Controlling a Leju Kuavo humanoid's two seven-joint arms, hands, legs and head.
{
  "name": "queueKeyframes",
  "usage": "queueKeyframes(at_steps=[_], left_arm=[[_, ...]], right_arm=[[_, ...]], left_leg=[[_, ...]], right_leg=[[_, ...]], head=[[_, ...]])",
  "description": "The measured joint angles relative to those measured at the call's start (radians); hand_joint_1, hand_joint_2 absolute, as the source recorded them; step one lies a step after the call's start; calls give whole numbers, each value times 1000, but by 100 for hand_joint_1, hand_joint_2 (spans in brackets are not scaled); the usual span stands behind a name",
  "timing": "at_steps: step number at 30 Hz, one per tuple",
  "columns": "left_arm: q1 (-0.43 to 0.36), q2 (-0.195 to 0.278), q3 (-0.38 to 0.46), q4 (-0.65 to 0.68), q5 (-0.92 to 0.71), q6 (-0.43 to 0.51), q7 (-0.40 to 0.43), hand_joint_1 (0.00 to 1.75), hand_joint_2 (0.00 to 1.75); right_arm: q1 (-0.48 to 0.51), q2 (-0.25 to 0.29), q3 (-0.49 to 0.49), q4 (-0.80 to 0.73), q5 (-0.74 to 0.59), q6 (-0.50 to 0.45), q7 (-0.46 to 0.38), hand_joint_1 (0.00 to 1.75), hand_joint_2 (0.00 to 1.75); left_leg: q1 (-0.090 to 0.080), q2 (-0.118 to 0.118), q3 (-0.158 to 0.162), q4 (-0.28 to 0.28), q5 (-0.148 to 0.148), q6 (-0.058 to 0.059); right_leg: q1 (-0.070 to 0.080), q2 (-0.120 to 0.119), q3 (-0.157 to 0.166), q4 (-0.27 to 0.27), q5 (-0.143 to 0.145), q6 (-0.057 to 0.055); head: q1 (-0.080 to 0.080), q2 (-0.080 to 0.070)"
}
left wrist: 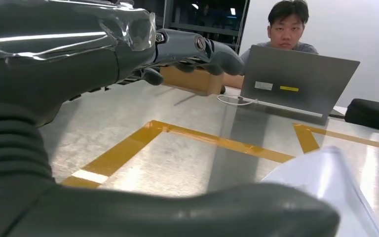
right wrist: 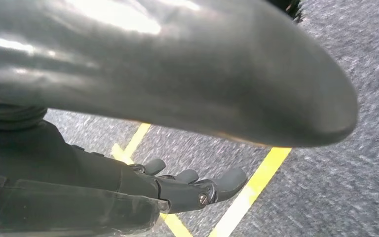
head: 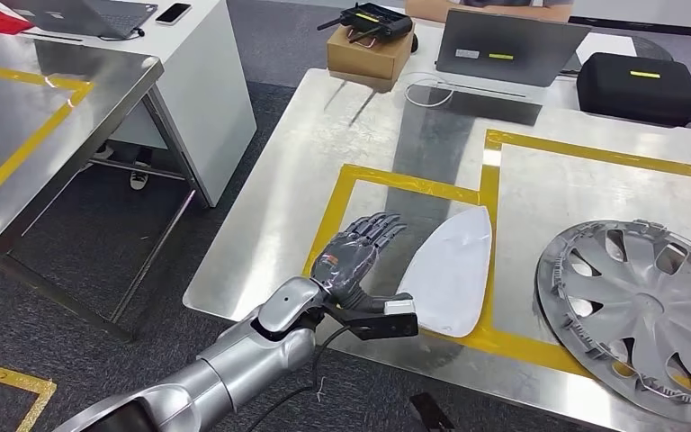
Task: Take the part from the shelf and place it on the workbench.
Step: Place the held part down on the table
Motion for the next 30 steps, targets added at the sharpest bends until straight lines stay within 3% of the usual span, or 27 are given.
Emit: queueKeyframes(at_steps=[2, 4, 7, 8, 9, 10, 12, 13, 15, 18, 20, 22, 23, 24, 25, 27, 28, 30], left_arm=[[4, 4, 9, -5, 32, 5, -24, 0, 0], [13, 12, 21, -22, 76, 11, -61, 0, 0], [46, 29, 40, -84, 204, -21, -125, 0, 0], [67, 37, 44, -119, 281, -54, -144, 0, 0], [89, 47, 47, -163, 380, -103, -156, 0, 0], [111, 57, 47, -217, 504, -169, -158, 0, 0], [145, 83, 45, -347, 795, -328, -139, 0, 0], [157, 98, 42, -417, 938, -405, -128, 0, 0], [176, 137, 34, -549, 1149, -516, -118, 0, 0], [204, 198, 24, -715, 1284, -587, -121, 0, 0], [219, 225, 22, -791, 1307, -606, -127, 0, 0], [239, 249, 22, -845, 1319, -621, -133, 0, 0], [253, 260, 24, -865, 1323, -626, -136, 0, 0], [266, 270, 28, -883, 1325, -631, -138, 0, 0], [279, 280, 33, -901, 1326, -634, -140, 0, 0], [302, 295, 50, -935, 1323, -637, -143, 0, 0], [312, 302, 59, -951, 1320, -639, -144, 0, 0], [328, 312, 75, -978, 1310, -642, -144, 0, 0]], right_arm=[[3, 0, -1, 0, 0, 2, -1, 0, 0], [5, 1, -4, 0, 0, 4, -4, 0, 0], [12, 1, -12, 1, 0, 2, -15, 0, 0], [16, 0, -16, 1, 0, -1, -21, 0, 0], [20, -1, -20, 1, 0, -4, -27, 0, 0], [22, -1, -25, 2, -1, -7, -33, 0, 0], [25, -2, -34, 2, -2, -7, -42, 0, 0], [25, -3, -39, 2, -3, -5, -44, 0, 0], [28, -9, -50, 3, -8, 6, -53, 0, 0], [43, -22, -70, 6, -23, 10, -71, 0, 0], [52, -32, -82, 8, -28, 7, -81, 0, 0], [61, -39, -92, 11, -29, 6, -89, 0, 0], [66, -41, -95, 13, -28, 6, -91, 0, 0], [70, -44, -98, 14, -26, 6, -93, 0, 0], [72, -46, -99, 14, -23, 5, -93, 0, 0], [71, -48, -100, 15, -14, 1, -92, 0, 0], [70, -49, -100, 15, -11, -1, -91, 0, 0], [67, -48, -100, 14, -6, -4, -87, 0, 0]], left_leg=[[3, 0, -3, 5, -5, -5], [8, 1, -23, 51, -36, -16], [15, 2, -111, 235, -121, -32], [16, 3, -135, 279, -131, -32], [16, 3, -141, 287, -122, -30], [15, 3, -129, 254, -95, -24], [10, 2, -65, 119, -30, -1], [6, 4, -37, 61, -11, 11], [-4, 6, -12, 12, -6, 26], [-1, 7, 4, -15, 6, 29], [6, 9, 17, -33, 19, 31], [4, 9, 15, -34, 24, 33], [4, 9, 12, -32, 25, 31], [4, 9, 9, -30, 25, 30], [5, 9, 6, -26, 26, 29], [6, 8, -2, -15, 25, 24], [5, 7, -7, -8, 24, 19], [1, 6, -17, 2, 26, 6]], right_leg=[[-2, 2, -1, 0, 2, -15], [-7, 2, 2, -2, 3, -27], [-5, 2, 3, -2, 2, -35], [-3, 2, 3, -2, 1, -36], [-1, 3, 4, -2, 1, -36], [2, 4, 5, -2, 0, -37], [6, 7, 7, -2, 0, -37], [9, 8, 6, -3, 0, -36], [8, 7, 4, -4, 0, -33], [10, 3, 0, 2, -8, -26], [10, 1, -31, 74, -47, -31], [6, 1, -90, 208, -105, -34], [4, 1, -113, 260, -123, -30], [1, 1, -119, 278, -127, -22], [-2, 0, -104, 253, -115, -11], [-8, -2, -31, 117, -69, 9], [-9, -2, 1, 56, -48, 11], [-6, -2, 26, 5, -28, 0]], head=[[-1, 0], [-4, 0], [-8, 0], [-8, 0], [-8, 0], [-8, 0], [-7, 0], [-5, 0], [-4, 0], [-5, 0], [-2, 0], [0, 0], [1, 0], [1, 0], [1, 0], [1, 0], [1, 0], [0, 0]])
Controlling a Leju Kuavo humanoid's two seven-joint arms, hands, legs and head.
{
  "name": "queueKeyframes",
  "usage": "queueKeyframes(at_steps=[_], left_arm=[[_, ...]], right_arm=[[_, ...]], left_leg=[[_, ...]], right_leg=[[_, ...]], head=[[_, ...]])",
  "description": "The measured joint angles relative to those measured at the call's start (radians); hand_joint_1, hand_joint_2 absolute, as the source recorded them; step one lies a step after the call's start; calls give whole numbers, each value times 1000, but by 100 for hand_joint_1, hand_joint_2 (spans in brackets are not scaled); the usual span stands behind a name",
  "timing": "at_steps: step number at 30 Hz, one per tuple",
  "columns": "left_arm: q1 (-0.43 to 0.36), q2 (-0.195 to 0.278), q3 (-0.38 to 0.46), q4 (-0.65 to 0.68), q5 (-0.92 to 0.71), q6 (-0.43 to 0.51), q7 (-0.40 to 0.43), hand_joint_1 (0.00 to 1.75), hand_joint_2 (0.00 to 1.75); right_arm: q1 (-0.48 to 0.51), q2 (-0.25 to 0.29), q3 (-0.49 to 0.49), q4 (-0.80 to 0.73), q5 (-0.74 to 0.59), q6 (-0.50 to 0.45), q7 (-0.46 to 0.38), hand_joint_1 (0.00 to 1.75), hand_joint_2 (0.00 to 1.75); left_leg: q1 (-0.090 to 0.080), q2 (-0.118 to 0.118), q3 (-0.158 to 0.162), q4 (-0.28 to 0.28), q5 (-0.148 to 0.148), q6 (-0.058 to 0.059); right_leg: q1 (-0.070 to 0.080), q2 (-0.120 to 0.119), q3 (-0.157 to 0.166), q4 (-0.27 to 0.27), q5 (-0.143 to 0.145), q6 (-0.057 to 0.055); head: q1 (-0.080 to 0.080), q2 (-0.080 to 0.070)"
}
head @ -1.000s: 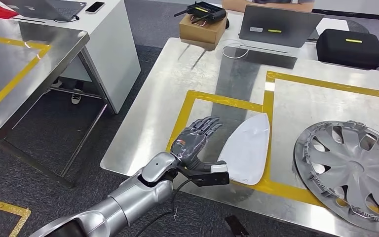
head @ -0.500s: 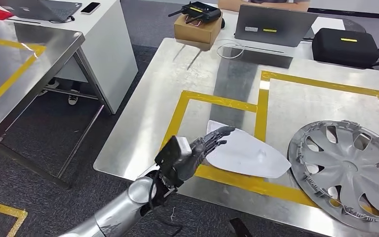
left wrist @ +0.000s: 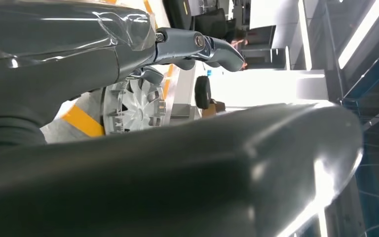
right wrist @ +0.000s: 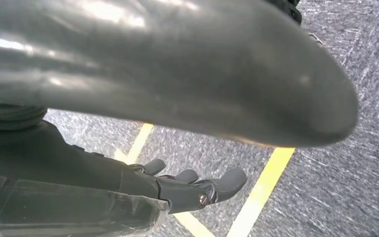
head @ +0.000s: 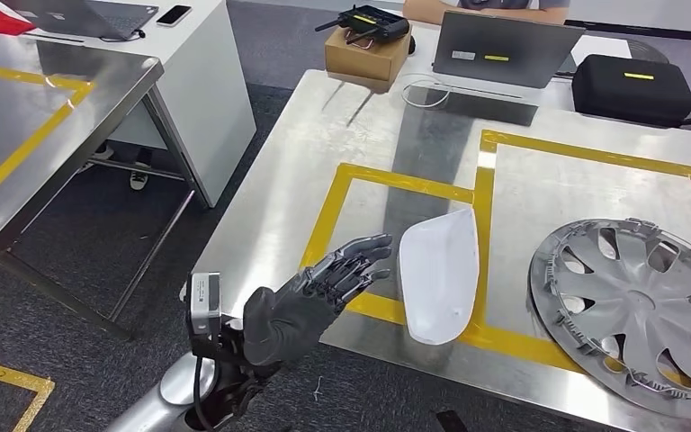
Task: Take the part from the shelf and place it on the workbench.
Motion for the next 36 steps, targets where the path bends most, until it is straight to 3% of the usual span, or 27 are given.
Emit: queueKeyframes(at_steps=[2, 4, 7, 9, 14, 17, 19, 21, 22, 23, 24, 26, 27, 28, 29, 30, 31, 32, 34, 36], left_arm=[[17, 7, 15, -19, -15, -2, 0, 0, 0], [33, 14, 31, -35, -38, 2, -3, 0, 0], [54, 23, 53, -51, -90, 27, -16, 0, 0], [67, 28, 64, -56, -119, 43, -24, 0, 0], [74, 31, 70, -58, -137, 53, -27, 0, 0], [78, 32, 74, -59, -148, 58, -29, 0, 0], [82, 33, 81, -60, -160, 64, -32, 0, 0], [104, 41, 103, -58, -196, 109, -54, 0, 0], [121, 49, 119, -54, -219, 145, -67, 0, 0], [139, 56, 134, -49, -241, 182, -80, 0, 0], [155, 62, 145, -43, -253, 211, -85, 0, 0], [178, 68, 159, -34, -271, 250, -85, 0, 0], [190, 71, 167, -29, -282, 271, -84, 0, 0], [202, 74, 174, -23, -296, 294, -83, 0, 0], [214, 77, 182, -16, -308, 317, -81, 0, 0], [226, 81, 191, -8, -317, 336, -79, 0, 0], [236, 84, 200, 0, -324, 351, -77, 0, 0], [244, 86, 208, 7, -327, 360, -76, 0, 0], [255, 89, 222, 18, -329, 374, -71, 0, 0], [269, 92, 239, 35, -335, 404, -51, 0, 0]], right_arm=[[-1, 0, -1, 0, 5, -1, 5, 0, 0], [-2, 0, -2, 0, 11, -1, 11, 0, 0], [-2, 0, -7, 0, 17, -1, 18, 0, 0], [-2, 0, -9, 0, 19, -1, 20, 0, 0], [-2, 0, -12, 0, 21, 0, 21, 0, 0], [-2, 0, -13, 0, 22, 0, 22, 0, 0], [-2, 0, -16, 0, 23, 1, 22, 0, 0], [1, 3, -19, 0, 25, 1, 23, 0, 0], [5, 4, -21, 0, 27, 1, 23, 0, 0], [9, 5, -23, 1, 28, 1, 23, 0, 0], [12, 6, -24, 1, 29, 0, 23, 0, 0], [16, 4, -25, 1, 31, -1, 23, 0, 0], [17, 3, -25, 1, 32, -2, 23, 0, 0], [18, 2, -25, 2, 32, -2, 22, 0, 0], [20, 1, -25, 2, 32, -3, 22, 0, 0], [23, 0, -25, 2, 33, -4, 22, 0, 0], [25, -1, -25, 2, 34, -4, 21, 0, 0], [26, -1, -25, 2, 34, -5, 21, 0, 0], [26, -1, -26, 2, 35, -6, 19, 0, 0], [29, -1, -26, 2, 36, -7, 18, 0, 0]], left_leg=[[1, -1, -5, 3, 5, -11], [5, 0, -18, 28, -22, -23], [14, 0, -73, 196, -152, -41], [17, 0, -91, 289, -202, -45], [18, 0, -77, 297, -206, -44], [18, 0, -48, 260, -194, -41], [18, 0, 1, 193, -173, -35], [8, 0, 73, 70, -138, -15], [5, 2, 99, 12, -111, -3], [2, 3, 103, -22, -86, 10], [3, 4, 91, -30, -64, 18], [4, 6, 62, -38, -31, 23], [3, 6, 46, -37, -18, 22], [2, 7, 30, -35, -5, 20], [1, 8, 14, -34, 6, 18], [1, 8, -2, -31, 17, 16], [1, 8, -17, -26, 27, 12], [0, 8, -31, -21, 36, 8], [-1, 8, -45, -13, 50, -3], [1, 8, -47, -15, 66, -15]], right_leg=[[1, 1, -5, 3, 11, -17], [-4, 0, -14, 0, 24, -35], [-3, -2, -40, 0, 45, -49], [1, -2, -60, 0, 60, -49], [2, -2, -73, 1, 70, -47], [3, -2, -79, 1, 76, -47], [5, -2, -86, 0, 83, -46], [5, -1, -93, -9, 107, -31], [5, -1, -99, -12, 116, -23], [5, -1, -106, -5, 109, -19], [5, -1, -118, 21, 82, -22], [6, -1, -150, 135, -14, -38], [6, -1, -161, 201, -51, -38], [6, -1, -160, 249, -67, -32], [6, -1, -144, 267, -65, -21], [5, -1, -108, 245, -50, -9], [5, -2, -56, 188, -35, 0], [6, -2, 6, 110, -36, 2], [12, -1, 81, -3, -52, -10], [17, 0, 84, -25, -54, -26]], head=[[-1, 0], [-2, 0], [-6, 0], [-6, 0], [-6, 0], [-6, 0], [-6, 0], [-5, 0], [-4, 0], [-3, 0], [-1, 0], [2, 0], [3, 0], [3, 0], [3, 0], [3, 0], [3, 0], [3, 0], [1, 0], [-1, 0]])
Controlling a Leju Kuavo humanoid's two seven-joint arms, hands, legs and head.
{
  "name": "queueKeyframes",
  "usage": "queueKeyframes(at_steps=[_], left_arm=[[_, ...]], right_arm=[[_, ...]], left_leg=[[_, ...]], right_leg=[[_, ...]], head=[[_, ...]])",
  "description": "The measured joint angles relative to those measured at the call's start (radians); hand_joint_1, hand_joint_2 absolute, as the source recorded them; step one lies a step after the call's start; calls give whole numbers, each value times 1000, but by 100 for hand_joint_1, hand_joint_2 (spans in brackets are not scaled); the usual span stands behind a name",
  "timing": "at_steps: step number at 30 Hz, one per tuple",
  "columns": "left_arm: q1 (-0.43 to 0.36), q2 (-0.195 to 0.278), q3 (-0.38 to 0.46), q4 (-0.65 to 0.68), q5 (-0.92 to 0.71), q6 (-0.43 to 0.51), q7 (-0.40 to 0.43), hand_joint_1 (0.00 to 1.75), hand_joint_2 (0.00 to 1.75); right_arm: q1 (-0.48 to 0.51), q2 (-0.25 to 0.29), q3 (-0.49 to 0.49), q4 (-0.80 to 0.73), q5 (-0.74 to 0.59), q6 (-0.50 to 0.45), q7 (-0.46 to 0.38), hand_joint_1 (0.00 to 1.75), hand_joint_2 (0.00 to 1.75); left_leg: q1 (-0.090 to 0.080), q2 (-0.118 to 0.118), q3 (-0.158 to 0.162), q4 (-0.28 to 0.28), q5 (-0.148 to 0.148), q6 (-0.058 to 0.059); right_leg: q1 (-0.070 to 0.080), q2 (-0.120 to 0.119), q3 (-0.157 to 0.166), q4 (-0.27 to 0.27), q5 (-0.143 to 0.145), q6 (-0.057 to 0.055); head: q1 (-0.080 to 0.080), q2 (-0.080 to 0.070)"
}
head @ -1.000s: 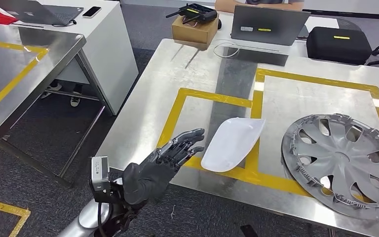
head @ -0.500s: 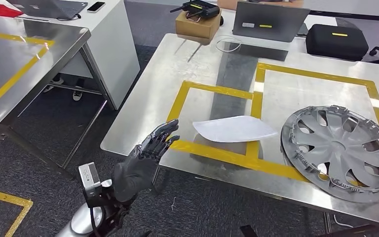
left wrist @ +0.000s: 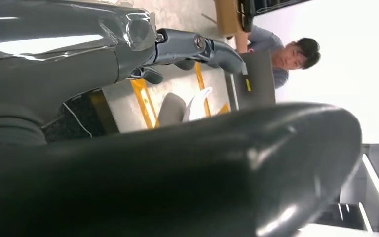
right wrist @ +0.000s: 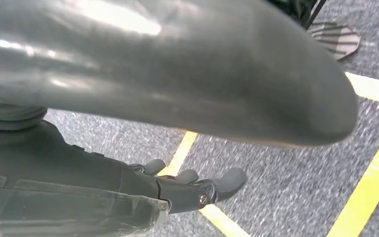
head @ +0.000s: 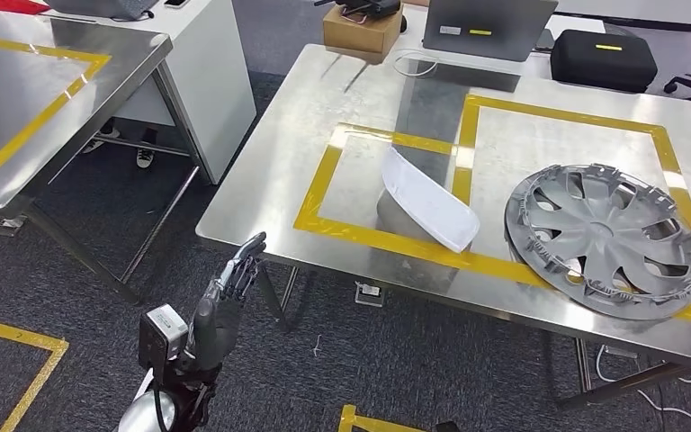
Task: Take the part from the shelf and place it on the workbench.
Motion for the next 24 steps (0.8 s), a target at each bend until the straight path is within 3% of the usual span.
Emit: queueKeyframes(at_steps=[2, 4, 6, 7, 8, 9, 10, 12, 13, 14, 16, 17, 19, 21, 22, 23, 24], left_arm=[[19, 4, 20, 26, -6, 32, 17, 0, 0], [33, 11, 37, 48, -10, 44, 20, 0, 0], [41, 16, 47, 64, -13, 46, 20, 0, 0], [44, 17, 50, 71, -13, 47, 20, 0, 0], [46, 18, 51, 77, -13, 47, 20, 0, 0], [48, 19, 52, 82, -14, 48, 20, 0, 0], [48, 19, 52, 86, -14, 48, 20, 0, 0], [48, 19, 56, 90, -14, 48, 20, 0, 0], [47, 19, 59, 91, -16, 50, 22, 0, 0], [46, 19, 61, 94, -20, 55, 26, 0, 0], [45, 19, 66, 112, -33, 74, 49, 0, 0], [42, 18, 68, 132, -41, 86, 64, 0, 0], [39, 15, 71, 191, -61, 113, 87, 0, 0], [37, 14, 73, 271, -77, 135, 106, 0, 0], [37, 13, 74, 317, -81, 141, 116, 0, 0], [37, 12, 75, 365, -80, 144, 129, 0, 0], [37, 11, 75, 415, -76, 144, 143, 0, 0]], right_arm=[[2, 1, 0, 0, 1, 0, 0, 0, 0], [4, 1, 0, 0, 1, 0, 0, 0, 0], [6, 0, 0, 0, 1, 0, 1, 0, 0], [7, 0, 0, 0, 1, 0, 1, 0, 0], [8, 0, 0, 0, 1, 0, 1, 0, 0], [8, 0, 0, 0, 1, 0, 1, 0, 0], [9, 1, 0, 0, 1, 0, 1, 0, 0], [9, 1, 0, 0, 1, 0, 1, 0, 0], [9, 1, 0, 0, 1, 0, 1, 0, 0], [9, 1, 0, 0, 1, 0, 1, 0, 0], [11, 1, 0, 0, -1, 0, 2, 0, 0], [13, 1, 0, 0, -3, 0, 2, 0, 0], [16, 0, -1, 0, -8, 0, 4, 0, 0], [16, -2, -1, 0, -10, 0, 6, 0, 0], [15, -3, -2, 0, -11, 0, 8, 0, 0], [14, -6, -3, 0, -11, 0, 12, 0, 0], [14, -8, -3, 0, -11, 1, 17, 0, 0]], left_leg=[[5, -3, -9, 10, -12, -14], [12, -6, -33, 81, -97, -28], [19, -7, -62, 213, -197, -42], [22, -7, -66, 268, -218, -46], [24, -7, -55, 293, -216, -49], [26, -7, -26, 280, -197, -49], [27, -7, 24, 227, -173, -47], [26, -9, 140, 73, -165, -37], [22, -10, 176, 18, -169, -29], [17, -11, 191, -11, -177, -22], [13, -11, 183, -22, -161, -3], [13, -9, 176, -29, -149, 6], [16, -5, 152, -41, -114, 24], [12, -2, 121, -41, -86, 29], [10, -1, 104, -40, -72, 29], [8, 0, 87, -38, -59, 28], [7, 1, 68, -36, -46, 26]], right_leg=[[-5, -2, -14, -4, 18, -18], [-11, -4, -35, -5, 42, -32], [-10, -5, -61, -4, 67, -34], [-9, -5, -76, -3, 79, -33], [-9, -5, -90, -2, 90, -30], [-10, -5, -103, -1, 100, -27], [-10, -5, -114, -1, 110, -24], [-8, -4, -128, -1, 128, -14], [-8, -3, -130, -2, 137, -7], [-8, -3, -130, -4, 145, 1], [-11, -3, -131, -11, 159, 14], [-11, -3, -137, -7, 153, 15], [-11, -2, -165, 50, 89, 1], [-11, -2, -201, 178, -4, -12], [-11, -2, -212, 242, -30, -9], [-11, -2, -207, 282, -34, 0], [-11, -2, -186, 287, -19, 13]], head=[[1, 0], [0, 0], [-2, 0], [-2, 0], [-3, 0], [-3, 0], [-3, 0], [-2, 0], [-1, 0], [-1, 0], [-1, 0], [-2, 0], [1, 0], [4, 0], [4, 0], [4, 0], [4, 0]])
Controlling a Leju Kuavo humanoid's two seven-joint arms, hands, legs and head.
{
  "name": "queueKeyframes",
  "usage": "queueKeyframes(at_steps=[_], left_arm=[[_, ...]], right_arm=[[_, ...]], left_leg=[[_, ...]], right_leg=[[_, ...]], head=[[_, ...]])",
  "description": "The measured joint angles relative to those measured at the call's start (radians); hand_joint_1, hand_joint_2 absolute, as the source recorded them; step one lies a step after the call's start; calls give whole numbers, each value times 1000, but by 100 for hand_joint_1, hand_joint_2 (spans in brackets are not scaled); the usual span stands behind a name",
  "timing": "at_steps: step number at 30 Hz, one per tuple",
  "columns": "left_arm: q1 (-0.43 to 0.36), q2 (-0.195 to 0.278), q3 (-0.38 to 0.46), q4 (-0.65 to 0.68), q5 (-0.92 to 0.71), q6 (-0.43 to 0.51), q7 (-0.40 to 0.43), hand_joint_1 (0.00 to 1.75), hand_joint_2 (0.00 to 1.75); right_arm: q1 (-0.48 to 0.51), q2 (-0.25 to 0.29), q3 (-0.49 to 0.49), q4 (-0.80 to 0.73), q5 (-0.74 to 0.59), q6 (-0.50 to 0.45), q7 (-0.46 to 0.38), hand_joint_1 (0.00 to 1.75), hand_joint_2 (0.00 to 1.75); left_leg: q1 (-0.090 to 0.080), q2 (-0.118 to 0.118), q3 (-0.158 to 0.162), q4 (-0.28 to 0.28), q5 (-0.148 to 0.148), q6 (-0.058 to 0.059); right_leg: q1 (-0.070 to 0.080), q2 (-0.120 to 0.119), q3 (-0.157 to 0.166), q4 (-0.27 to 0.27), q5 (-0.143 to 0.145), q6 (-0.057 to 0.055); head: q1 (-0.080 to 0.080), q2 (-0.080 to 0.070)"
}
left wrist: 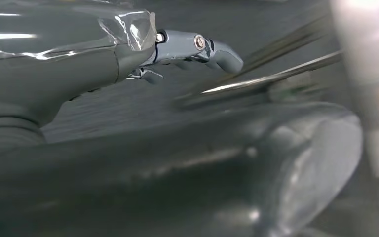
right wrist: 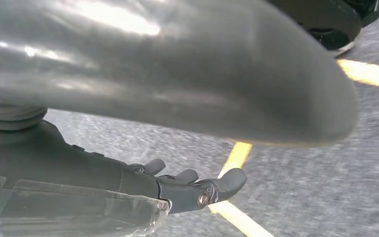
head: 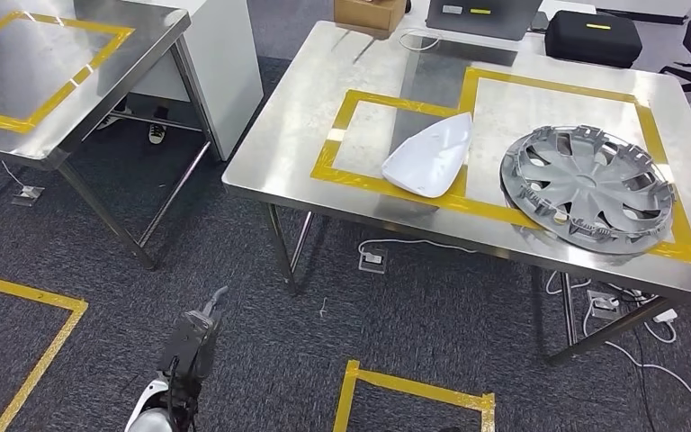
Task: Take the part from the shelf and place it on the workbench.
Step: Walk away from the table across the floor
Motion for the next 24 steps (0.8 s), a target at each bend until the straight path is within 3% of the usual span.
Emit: queueKeyframes(at_steps=[2, 4, 6, 8, 9, 11, 12, 13, 14, 15, 16, 17, 19, 20, 21, 23, 24], left_arm=[[-2, -4, 0, 103, 18, -2, 28, 0, 0], [-4, -9, 0, 207, 48, -8, 54, 0, 0], [-6, -14, -1, 311, 82, -22, 84, 0, 0], [-4, -19, -6, 411, 101, -37, 121, 0, 0], [-1, -21, -12, 458, 104, -43, 140, 0, 0], [6, -24, -26, 541, 103, -53, 168, 0, 0], [8, -26, -33, 578, 102, -55, 177, 0, 0], [9, -29, -40, 613, 102, -54, 184, 0, 0], [8, -33, -47, 643, 103, -52, 188, 0, 0], [7, -37, -52, 668, 103, -50, 192, 0, 0], [5, -42, -57, 689, 103, -48, 195, 0, 0], [0, -45, -60, 705, 103, -47, 196, 0, 0], [-15, -51, -65, 729, 103, -46, 198, 0, 0], [-23, -53, -68, 738, 102, -46, 198, 0, 0], [-30, -54, -71, 747, 102, -46, 199, 0, 0], [-39, -58, -77, 761, 101, -47, 201, 0, 0], [-44, -61, -79, 766, 101, -48, 202, 0, 0]], right_arm=[[-3, -6, -1, 0, 0, 2, 9, 0, 0], [-9, -12, -2, 0, 0, 5, 16, 0, 0], [-13, -19, -3, -1, 0, 10, 21, 0, 0], [-15, -21, -4, -1, 2, 16, 29, 0, 0], [-17, -22, -4, -1, 4, 18, 34, 0, 0], [-20, -22, -3, -1, 11, 20, 46, 0, 0], [-21, -22, -3, -1, 15, 21, 51, 0, 0], [-21, -22, -3, -1, 19, 22, 56, 0, 0], [-21, -22, -3, -2, 22, 23, 61, 0, 0], [-22, -22, -3, -2, 25, 24, 65, 0, 0], [-23, -22, -3, -2, 28, 25, 68, 0, 0], [-25, -22, -3, -2, 30, 27, 70, 0, 0], [-29, -21, -2, -5, 34, 28, 73, 0, 0], [-33, -21, -2, -6, 37, 29, 74, 0, 0], [-36, -21, -2, -8, 38, 29, 74, 0, 0], [-39, -21, -2, -8, 40, 29, 76, 0, 0], [-39, -21, -2, -9, 42, 29, 78, 0, 0]], left_leg=[[0, 2, -31, 8, 21, -6], [-3, 3, -53, 19, 38, -16], [-4, 5, -60, 23, 53, -29], [1, 4, -67, 26, 56, -42], [4, 1, -74, 39, 32, -49], [10, -4, -101, 125, -68, -62], [12, -5, -115, 193, -121, -68], [14, -5, -125, 259, -154, -73], [16, -5, -124, 305, -162, -75], [17, -5, -108, 320, -148, -76], [18, -5, -72, 294, -123, -74], [18, -6, -17, 232, -104, -71], [15, -9, 91, 85, -108, -58], [11, -11, 118, 39, -118, -51], [7, -12, 125, 19, -125, -43], [3, -9, 110, 10, -104, -26], [4, -7, 101, 3, -89, -17]], right_leg=[[0, 0, 95, -100, 35, 15], [5, 1, 199, -251, 22, 6], [12, 2, 234, -315, 1, -11], [8, 1, 217, -314, 17, -27], [5, 0, 207, -314, 28, -36], [2, -2, 182, -314, 53, -47], [3, -2, 169, -313, 65, -49], [4, -2, 156, -312, 77, -48], [4, -3, 142, -310, 88, -46], [4, -4, 128, -306, 98, -43], [4, -4, 114, -302, 107, -39], [3, -4, 102, -298, 115, -36], [6, -5, 87, -293, 129, -24], [6, -6, 84, -293, 137, -18], [6, -7, 83, -296, 146, -11], [4, -6, 77, -299, 159, 2], [4, -5, 67, -288, 146, 1]], head=[[0, 0], [-1, 0], [-2, 0], [-2, 0], [-4, 0], [-6, 0], [-8, 0], [-8, 0], [-8, 0], [-8, 0], [-8, 0], [-8, 0], [-7, 0], [-6, 0], [-6, 0], [-6, 0], [-5, 0]])
